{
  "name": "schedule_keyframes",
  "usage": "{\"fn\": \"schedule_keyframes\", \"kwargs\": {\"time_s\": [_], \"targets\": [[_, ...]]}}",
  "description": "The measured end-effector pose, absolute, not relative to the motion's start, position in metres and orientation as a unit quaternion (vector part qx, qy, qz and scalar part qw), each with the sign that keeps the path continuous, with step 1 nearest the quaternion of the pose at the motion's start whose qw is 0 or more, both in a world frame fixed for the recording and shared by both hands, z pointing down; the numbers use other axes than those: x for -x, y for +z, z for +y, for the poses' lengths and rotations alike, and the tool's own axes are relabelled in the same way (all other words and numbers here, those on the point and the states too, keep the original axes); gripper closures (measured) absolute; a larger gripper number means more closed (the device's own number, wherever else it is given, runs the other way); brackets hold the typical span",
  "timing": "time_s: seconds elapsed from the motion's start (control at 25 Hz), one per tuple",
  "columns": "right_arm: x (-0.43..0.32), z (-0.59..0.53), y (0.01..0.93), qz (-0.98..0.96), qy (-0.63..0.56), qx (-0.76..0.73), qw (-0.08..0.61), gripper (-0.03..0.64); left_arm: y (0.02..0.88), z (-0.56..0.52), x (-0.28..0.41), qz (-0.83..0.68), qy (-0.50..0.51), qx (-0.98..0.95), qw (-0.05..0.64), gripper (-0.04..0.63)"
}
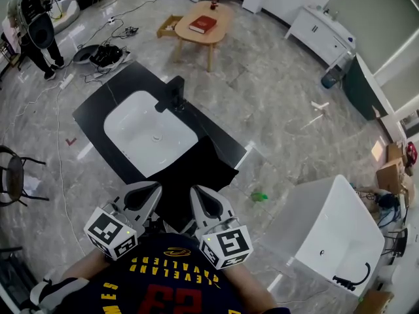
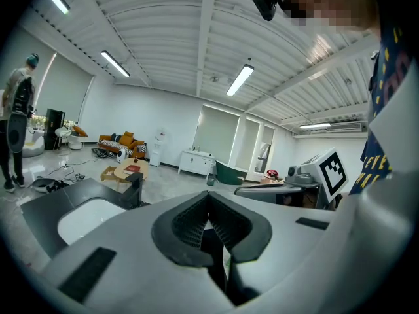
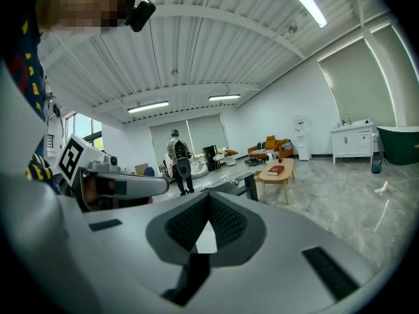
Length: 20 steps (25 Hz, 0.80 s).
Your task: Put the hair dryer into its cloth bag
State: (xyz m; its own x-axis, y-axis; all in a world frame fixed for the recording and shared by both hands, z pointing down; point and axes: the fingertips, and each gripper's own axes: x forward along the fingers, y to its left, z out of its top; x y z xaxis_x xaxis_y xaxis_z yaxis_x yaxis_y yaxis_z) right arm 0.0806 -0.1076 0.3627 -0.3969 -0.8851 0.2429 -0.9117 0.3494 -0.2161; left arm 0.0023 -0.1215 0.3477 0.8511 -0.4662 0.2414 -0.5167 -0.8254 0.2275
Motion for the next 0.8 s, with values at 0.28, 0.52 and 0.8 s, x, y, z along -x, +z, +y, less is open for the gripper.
{"fn": "schedule_keyframes", "kwargs": {"time_s": [0.28, 0.52, 0.8], "targets": [[-0.08, -0.107, 0.363, -0.82, 0.162, -0.547, 0.045, 0.609, 0.351, -0.121, -0.003, -0.26, 0.09, -0.95, 0.146, 0.592], [-0.082, -0.108, 0.368, -0.819, 0.169, -0.546, 0.046, 0.609, 0.358, -0.122, -0.004, -0.261, 0.091, -0.949, 0.153, 0.592], [-0.082, -0.111, 0.373, -0.819, 0.17, -0.545, 0.05, 0.609, 0.356, -0.124, -0.009, -0.254, 0.094, -0.951, 0.149, 0.592]]}}
